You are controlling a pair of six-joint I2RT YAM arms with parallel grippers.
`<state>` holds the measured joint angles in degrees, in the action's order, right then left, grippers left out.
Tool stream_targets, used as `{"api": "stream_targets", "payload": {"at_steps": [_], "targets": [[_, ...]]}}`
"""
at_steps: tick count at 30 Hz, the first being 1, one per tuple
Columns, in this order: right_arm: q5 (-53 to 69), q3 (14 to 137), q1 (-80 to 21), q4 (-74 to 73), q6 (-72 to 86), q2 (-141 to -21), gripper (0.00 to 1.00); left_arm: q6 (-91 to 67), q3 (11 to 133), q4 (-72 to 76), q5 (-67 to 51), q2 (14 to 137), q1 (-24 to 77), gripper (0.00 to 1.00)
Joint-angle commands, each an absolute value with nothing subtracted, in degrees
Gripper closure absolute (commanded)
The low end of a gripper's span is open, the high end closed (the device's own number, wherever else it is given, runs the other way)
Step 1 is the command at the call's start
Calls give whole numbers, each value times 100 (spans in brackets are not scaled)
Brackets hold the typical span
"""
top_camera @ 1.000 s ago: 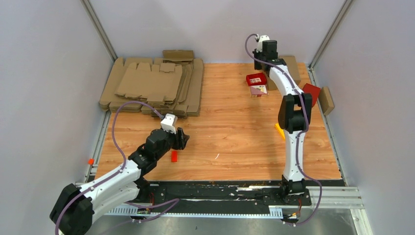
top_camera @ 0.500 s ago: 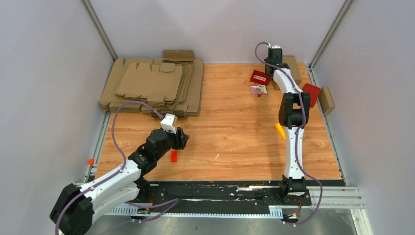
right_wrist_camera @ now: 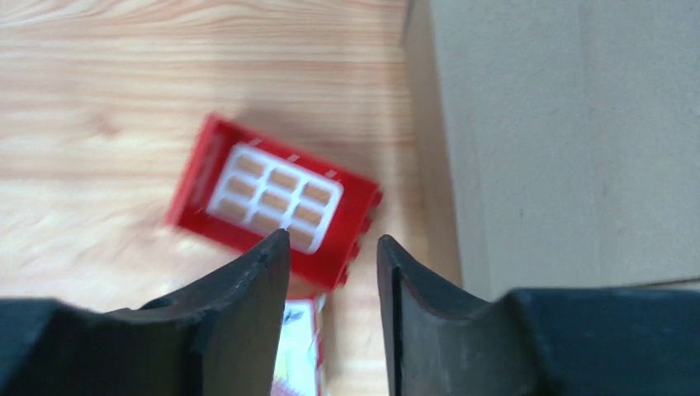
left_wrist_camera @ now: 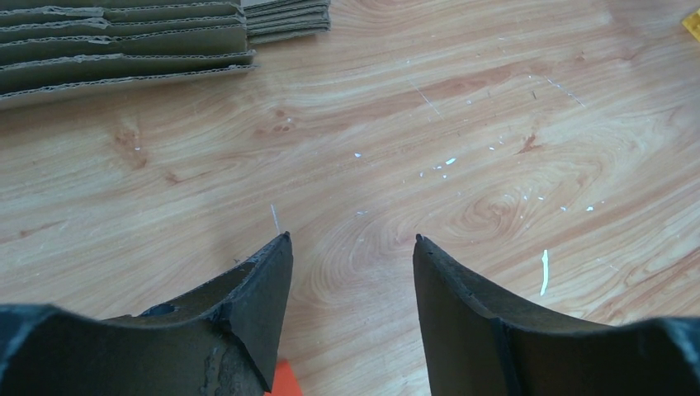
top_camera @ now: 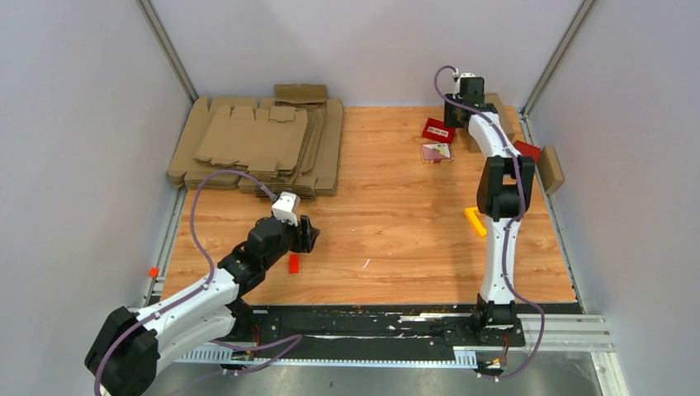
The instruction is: Fold the paper box
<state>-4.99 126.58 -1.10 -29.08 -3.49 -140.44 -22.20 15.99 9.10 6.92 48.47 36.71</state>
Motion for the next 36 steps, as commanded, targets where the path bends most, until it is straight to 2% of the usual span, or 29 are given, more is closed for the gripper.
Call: {"api": "stream_targets", "payload": {"at_steps": [1, 2, 3, 4, 5, 11, 19, 24, 30, 36], "targets": [[572, 11732, -251, -2419, -213, -12329, 50, -2126, 1734, 1008, 691, 4691, 3661, 32], [671, 11231, -272, -2202, -160, -11981, 43, -2129, 1725, 1003, 674, 4648, 3661, 28], [747, 10720, -288, -1944, -61, -11571, 29, -2129, 1711, 1015, 651, 4612, 3659, 18], [836, 10216, -298, -1720, 115, -11152, 8, -2125, 1695, 1026, 629, 4572, 3664, 7], [919, 9674, -299, -1478, 279, -10620, 1, -2111, 1683, 1029, 625, 4542, 3665, 1], [880, 6908, -316, -658, 1282, -8455, 1, -2096, 1698, 927, 732, 4433, 3670, 0], [1407, 4234, -340, -367, 1855, -5874, 10, -2054, 1643, 712, 1137, 4038, 3670, 0], [1514, 2602, -339, -415, 2180, -4285, 10, -2030, 1500, 652, 1408, 3674, 3667, 0], [1487, 1499, -343, -610, 2180, -2807, 7, -2072, 1358, 660, 1636, 3389, 3661, 0], [1756, 1126, -343, -504, 2375, -2468, 7, -2066, 1344, 667, 1699, 3360, 3658, 0]]}}
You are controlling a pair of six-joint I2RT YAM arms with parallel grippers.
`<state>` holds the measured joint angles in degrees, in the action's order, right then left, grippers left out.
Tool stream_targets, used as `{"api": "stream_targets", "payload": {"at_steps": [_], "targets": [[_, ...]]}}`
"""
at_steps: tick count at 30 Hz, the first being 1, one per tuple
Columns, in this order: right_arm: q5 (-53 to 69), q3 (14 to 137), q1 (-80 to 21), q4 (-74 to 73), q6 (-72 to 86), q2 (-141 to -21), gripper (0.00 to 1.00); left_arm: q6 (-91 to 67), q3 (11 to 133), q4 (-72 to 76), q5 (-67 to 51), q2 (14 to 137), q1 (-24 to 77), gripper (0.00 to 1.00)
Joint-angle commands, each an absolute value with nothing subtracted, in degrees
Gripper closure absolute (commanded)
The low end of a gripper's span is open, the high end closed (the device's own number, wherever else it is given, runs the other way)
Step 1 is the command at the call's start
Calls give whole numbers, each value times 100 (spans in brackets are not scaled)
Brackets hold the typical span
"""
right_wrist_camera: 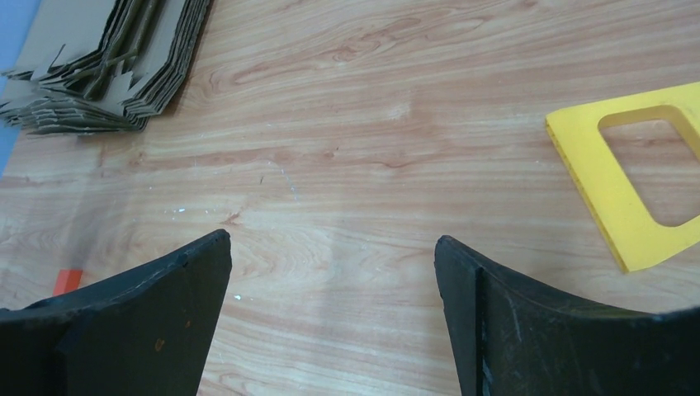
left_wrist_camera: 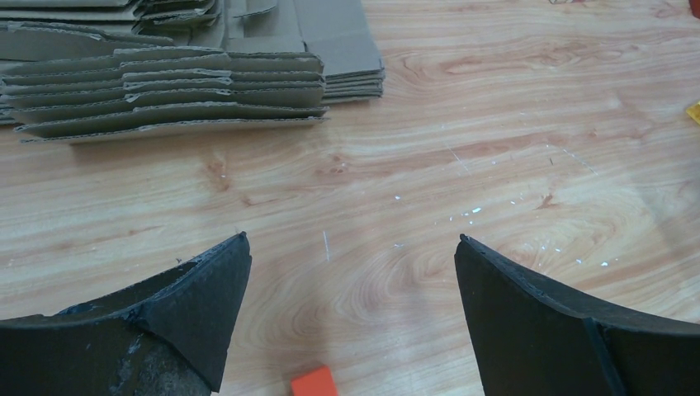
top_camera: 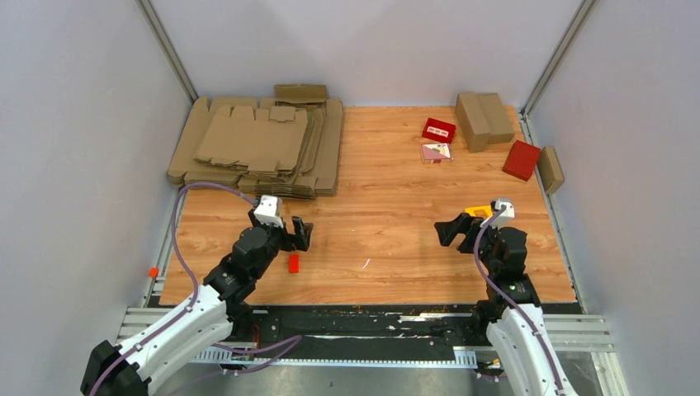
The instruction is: Fold the paper box
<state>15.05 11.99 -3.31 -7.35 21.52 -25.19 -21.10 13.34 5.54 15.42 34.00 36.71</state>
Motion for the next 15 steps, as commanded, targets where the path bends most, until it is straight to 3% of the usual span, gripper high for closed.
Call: {"api": "stream_targets", "payload": {"at_steps": [1, 15], "targets": [[1772, 1109, -343, -500, 2386, -2501, 7, -2073, 1356, 678, 1690, 3372, 3663, 0], [1855, 1228, -343, -459, 2464, -2537, 6, -2099, 1412, 719, 1514, 3521, 3665, 0]]}}
